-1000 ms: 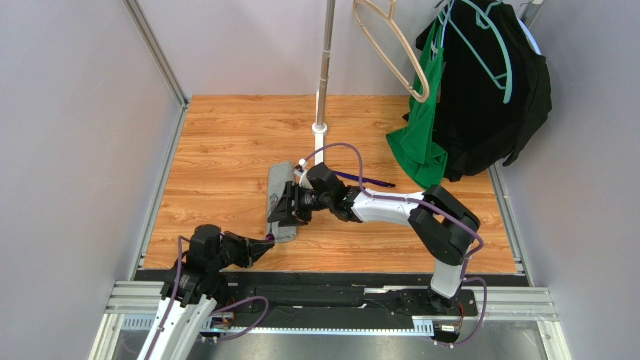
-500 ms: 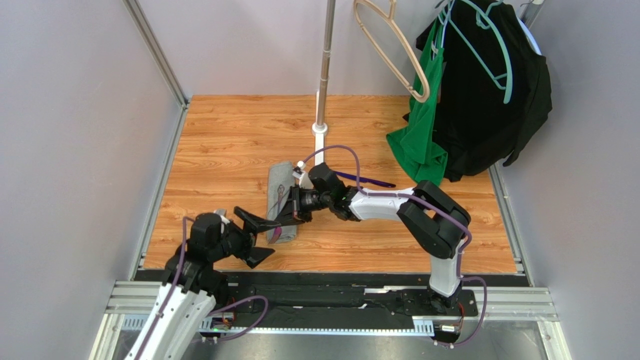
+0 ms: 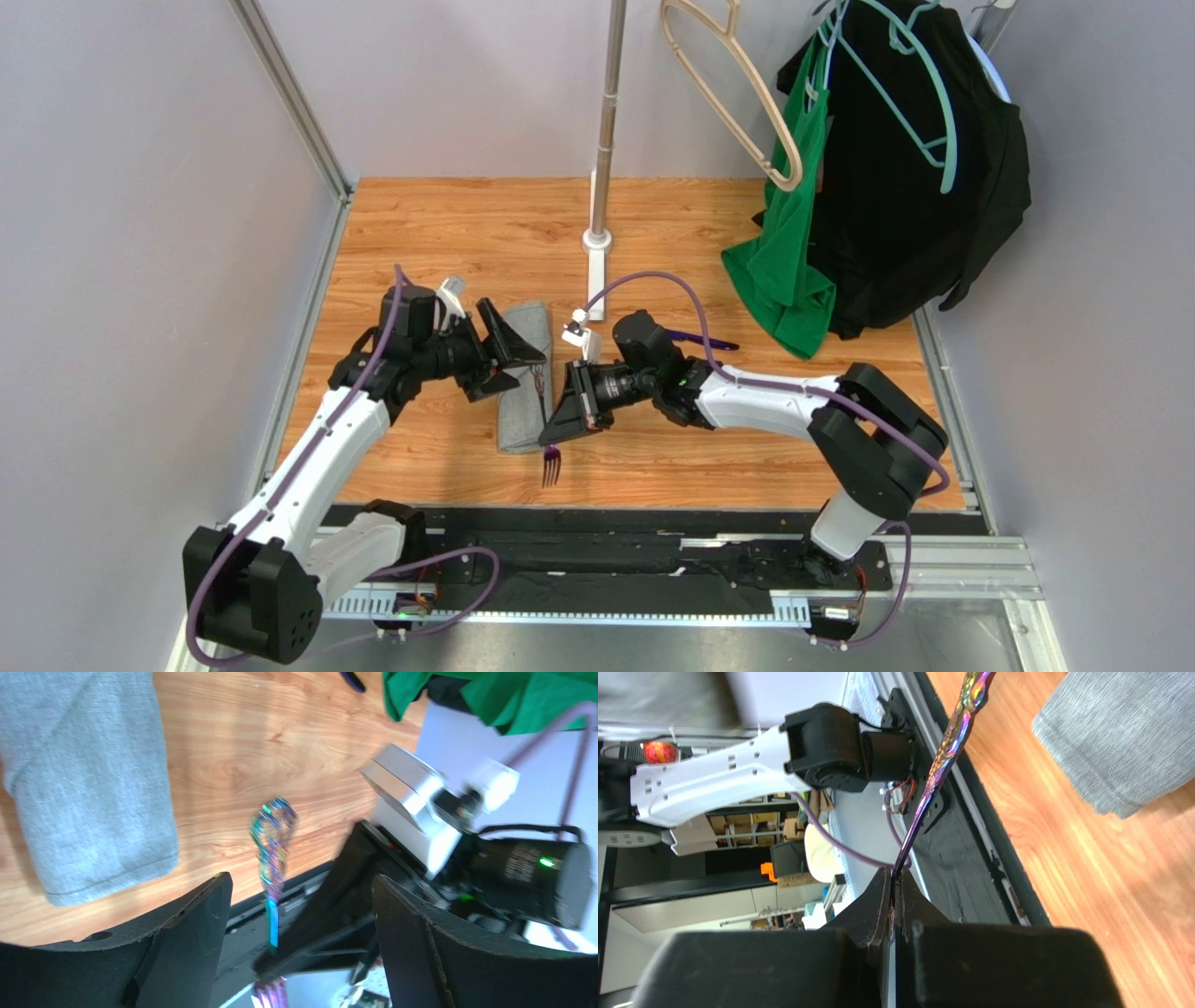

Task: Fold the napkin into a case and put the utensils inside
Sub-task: Pass from the right arm to the left, then pass from the left arm to the right

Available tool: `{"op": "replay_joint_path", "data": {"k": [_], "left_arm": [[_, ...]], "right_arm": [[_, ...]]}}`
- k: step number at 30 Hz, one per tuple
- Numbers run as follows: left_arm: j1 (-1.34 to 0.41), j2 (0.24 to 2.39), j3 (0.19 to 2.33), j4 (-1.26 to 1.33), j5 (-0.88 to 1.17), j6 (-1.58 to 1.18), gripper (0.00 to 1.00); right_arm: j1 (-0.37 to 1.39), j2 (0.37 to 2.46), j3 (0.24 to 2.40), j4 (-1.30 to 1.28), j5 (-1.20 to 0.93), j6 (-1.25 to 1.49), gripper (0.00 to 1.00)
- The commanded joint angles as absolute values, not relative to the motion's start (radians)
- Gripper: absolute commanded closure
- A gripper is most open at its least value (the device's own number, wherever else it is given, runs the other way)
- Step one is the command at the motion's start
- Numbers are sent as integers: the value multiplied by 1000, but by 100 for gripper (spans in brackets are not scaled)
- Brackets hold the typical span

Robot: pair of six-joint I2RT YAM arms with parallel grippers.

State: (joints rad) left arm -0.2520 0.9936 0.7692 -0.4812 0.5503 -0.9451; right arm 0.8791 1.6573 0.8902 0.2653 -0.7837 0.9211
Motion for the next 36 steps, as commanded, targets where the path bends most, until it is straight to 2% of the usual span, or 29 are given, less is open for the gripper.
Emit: {"op": "replay_joint_path", "data": {"k": [1, 4, 7, 12, 13, 14, 15, 16, 17, 19, 20, 23, 24, 29, 33, 34, 35, 36], "left_arm": [[-235, 1017, 822, -457, 600, -769, 16], [-229, 1040, 769, -373, 693, -802, 15], [-229, 1055, 695, -172, 803, -905, 19], [-219, 1130, 680, -144, 845, -910, 33], [-219, 1137, 670, -143, 853, -916, 43], [-215, 1138, 661, -108, 859, -928, 64], [-209, 1135, 652, -92, 861, -939, 80], [-207, 1129, 647, -83, 844, -952, 90], [-199, 1124, 653, -87, 833, -945, 97], [-195, 1120, 714, -156, 793, -864, 100], [-192, 1118, 730, -194, 787, -842, 100], [-183, 1106, 739, -152, 787, -824, 100], [-181, 1109, 736, -135, 807, -827, 100], [-161, 1137, 678, 70, 882, -902, 100], [-152, 1143, 669, 115, 896, -917, 100], [-150, 1144, 673, 127, 897, -919, 100], [-149, 1147, 679, 124, 897, -914, 100], [-149, 1150, 686, 115, 891, -895, 100]], "right_arm": [[881, 1589, 848, 354, -834, 916, 100], [882, 1583, 847, 388, -844, 942, 100], [882, 1597, 854, 425, -868, 954, 100], [882, 1614, 827, 537, -880, 1031, 100], [882, 1621, 825, 572, -882, 1043, 100], [884, 1629, 819, 592, -884, 1075, 100], [882, 1635, 816, 610, -888, 1087, 100], [882, 1641, 816, 603, -884, 1092, 98], [882, 1637, 816, 566, -873, 1086, 89], [881, 1600, 799, 468, -819, 1051, 81], [882, 1586, 786, 453, -798, 1054, 69], [885, 1560, 758, 469, -788, 1095, 57], [887, 1557, 752, 485, -798, 1109, 57], [899, 1552, 710, 560, -807, 1166, 56], [910, 1562, 690, 658, -828, 1241, 62], [916, 1563, 689, 678, -831, 1252, 65], [916, 1566, 689, 687, -833, 1271, 76], [917, 1569, 684, 699, -834, 1285, 82]]}}
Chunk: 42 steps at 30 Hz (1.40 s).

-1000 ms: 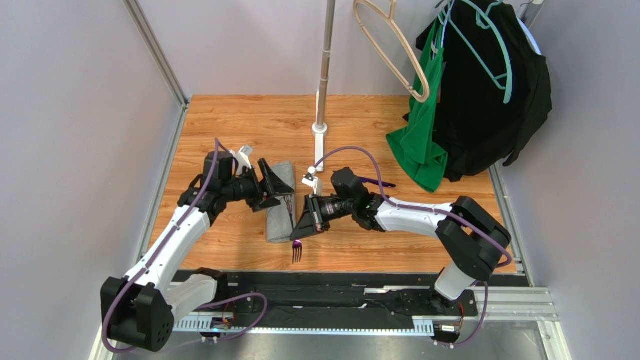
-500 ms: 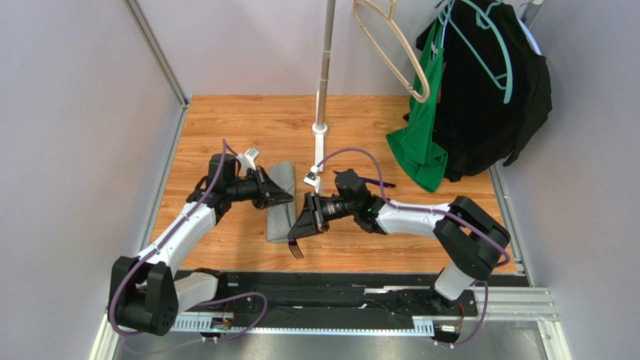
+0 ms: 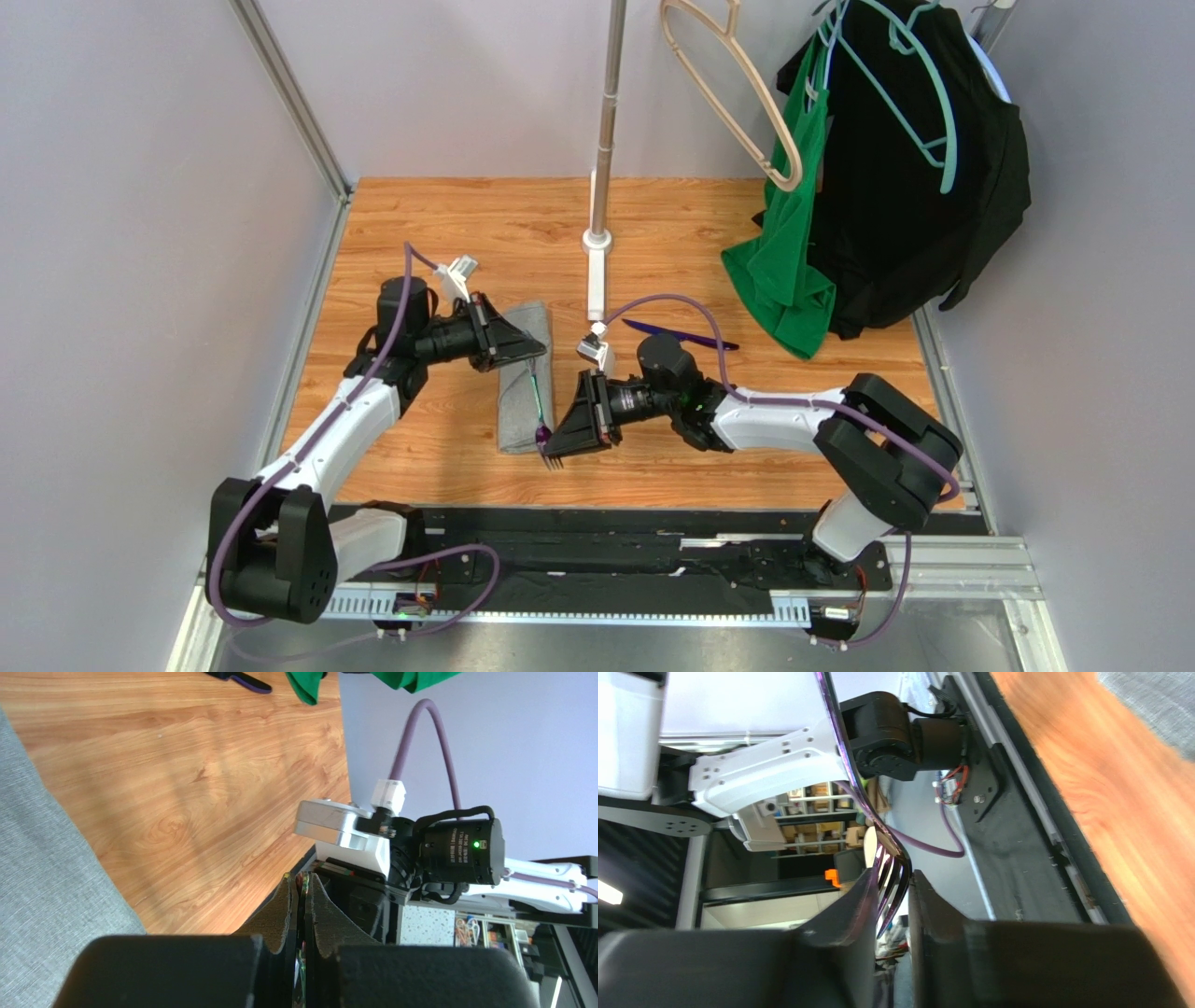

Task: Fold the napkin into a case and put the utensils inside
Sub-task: Pass from the left arm to the right, then insert the fork into the folded napkin.

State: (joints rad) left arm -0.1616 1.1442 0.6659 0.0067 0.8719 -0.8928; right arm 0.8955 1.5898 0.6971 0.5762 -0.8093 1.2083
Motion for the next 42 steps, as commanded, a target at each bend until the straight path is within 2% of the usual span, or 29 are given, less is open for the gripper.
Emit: {"op": "replay_joint_path", "data": {"k": [1, 2, 3, 4, 5, 7, 10, 11, 13, 16, 18, 20, 24, 33, 42], "left_arm": [[-149, 1155, 702, 95, 891, -885, 100], [-149, 1175, 715, 77, 893, -874, 100], [-149, 1187, 736, 24, 864, -812, 97], [-149, 1201, 815, -191, 827, -757, 84], [-146, 1228, 863, -290, 783, -700, 56], [-143, 1238, 963, -467, 623, -600, 52], [-117, 1259, 1078, -613, 404, -562, 55], [-111, 1297, 1103, -629, 387, -554, 64], [-91, 1340, 1141, -608, 497, -548, 78], [-91, 1405, 1166, -594, 472, -554, 78], [-91, 1509, 1215, -607, 498, -514, 90], [-94, 1640, 1259, -635, 582, -482, 95], [-97, 1753, 1343, -667, 620, -431, 98], [-106, 1928, 1499, -672, 646, -428, 99], [-138, 2045, 1539, -661, 658, -436, 99]], "right_arm": [[920, 1578, 678, 751, -831, 1310, 92], [923, 1586, 669, 785, -830, 1337, 100], [923, 1595, 660, 820, -818, 1421, 100], [923, 1617, 647, 918, -802, 1472, 100], [925, 1626, 631, 972, -781, 1520, 100], [923, 1658, 592, 1082, -735, 1640, 100], [923, 1677, 546, 1109, -677, 1687, 100], [925, 1678, 537, 1105, -654, 1683, 100], [923, 1678, 547, 1045, -653, 1633, 100], [923, 1658, 516, 1000, -617, 1632, 100], [920, 1622, 491, 936, -569, 1643, 100], [916, 1602, 483, 869, -548, 1628, 100], [916, 1574, 520, 686, -509, 1605, 100], [949, 1677, 578, 770, -477, 1735, 100], [959, 1695, 618, 669, -446, 1758, 100]]}}
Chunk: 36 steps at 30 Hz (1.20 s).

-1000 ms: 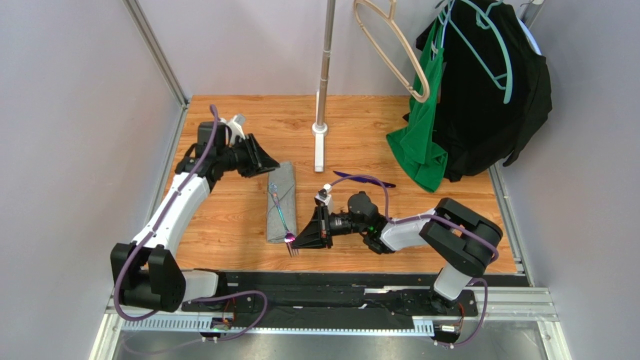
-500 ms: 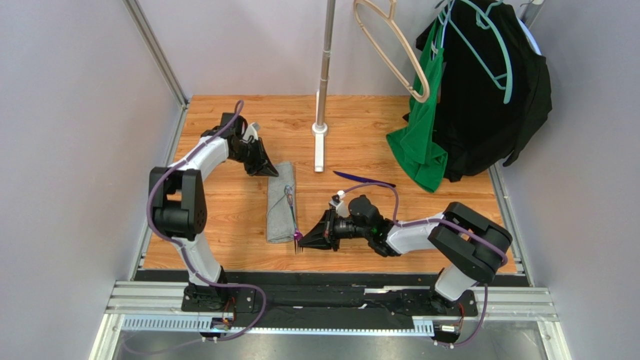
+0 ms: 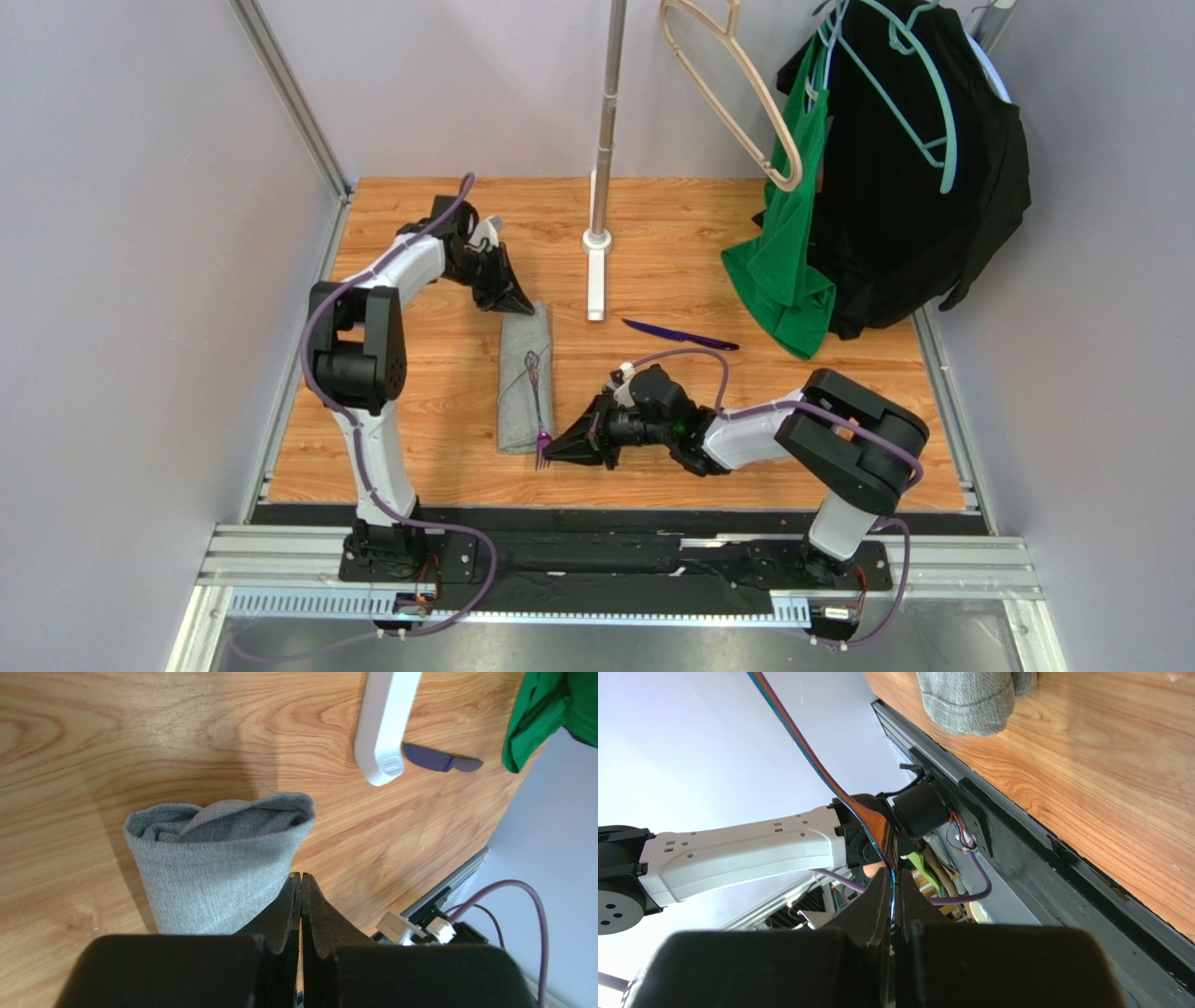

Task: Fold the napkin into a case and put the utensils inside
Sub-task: Insert the fork into the folded napkin.

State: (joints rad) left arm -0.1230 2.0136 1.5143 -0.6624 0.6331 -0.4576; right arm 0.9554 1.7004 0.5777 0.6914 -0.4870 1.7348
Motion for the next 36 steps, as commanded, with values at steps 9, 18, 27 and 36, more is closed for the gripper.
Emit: {"op": "replay_joint_path", "data": {"k": [9, 18, 27, 36], "left_arm": [[-150, 2115, 1578, -660, 611, -433, 100], [-153, 2154, 1562, -650, 594, -428, 100], [-156, 2146, 1543, -647, 587, -428, 100], [-172, 2155, 1523, -635, 594, -437, 100]], "right_arm": [[976, 1738, 650, 615, -453, 1819, 100], [968, 1776, 649, 581, -491, 1882, 100], [951, 1819, 689, 575, -534, 1916, 100], [936, 1867, 719, 617, -569, 1980, 100]]}}
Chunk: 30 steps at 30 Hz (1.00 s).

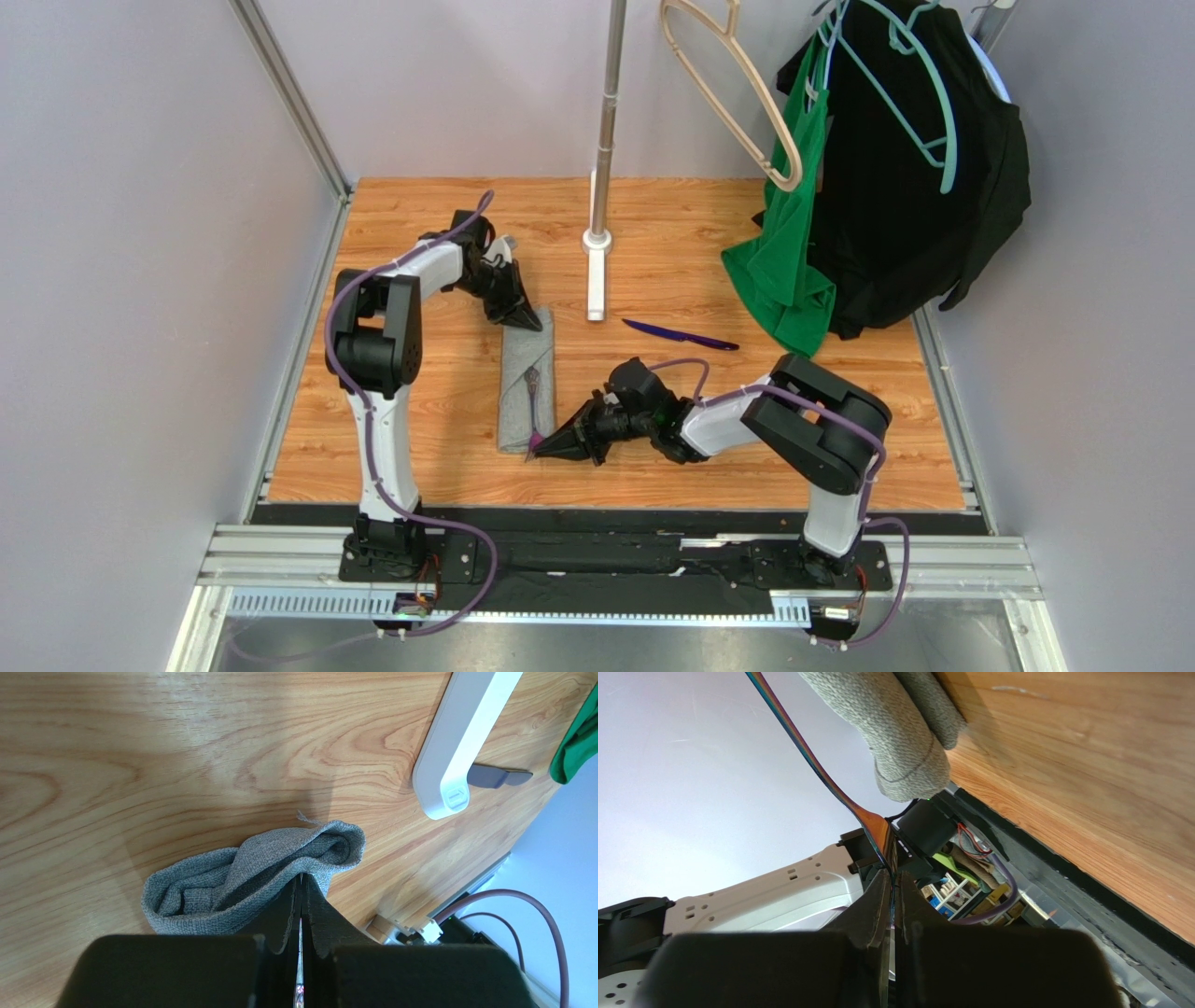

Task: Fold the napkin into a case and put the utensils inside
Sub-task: Insert the fork into the folded napkin.

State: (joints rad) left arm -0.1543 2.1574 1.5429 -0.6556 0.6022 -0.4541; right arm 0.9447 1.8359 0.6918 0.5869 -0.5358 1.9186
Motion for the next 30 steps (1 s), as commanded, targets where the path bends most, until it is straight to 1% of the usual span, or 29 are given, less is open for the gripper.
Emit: {"op": "replay_joint_path", "data": {"k": [1, 5, 14, 24, 30], "left_arm": [[-172, 2160, 1522, -635, 595, -439, 100], [-172, 2164, 1514, -626, 594, -442, 100], [-172, 2181, 1531, -635, 589, -442, 100], [-172, 2166, 1520, -643, 580, -434, 100], [-172, 2137, 1496, -617, 563, -443, 100]], "right_arm": [[933, 1871, 724, 612, -572, 1974, 100], [925, 1893, 736, 627, -583, 1983, 100], [930, 1848, 643, 661, -561, 2010, 100], [943, 1902, 624, 755, -566, 2066, 100], [948, 1890, 612, 712, -575, 2069, 100]]}}
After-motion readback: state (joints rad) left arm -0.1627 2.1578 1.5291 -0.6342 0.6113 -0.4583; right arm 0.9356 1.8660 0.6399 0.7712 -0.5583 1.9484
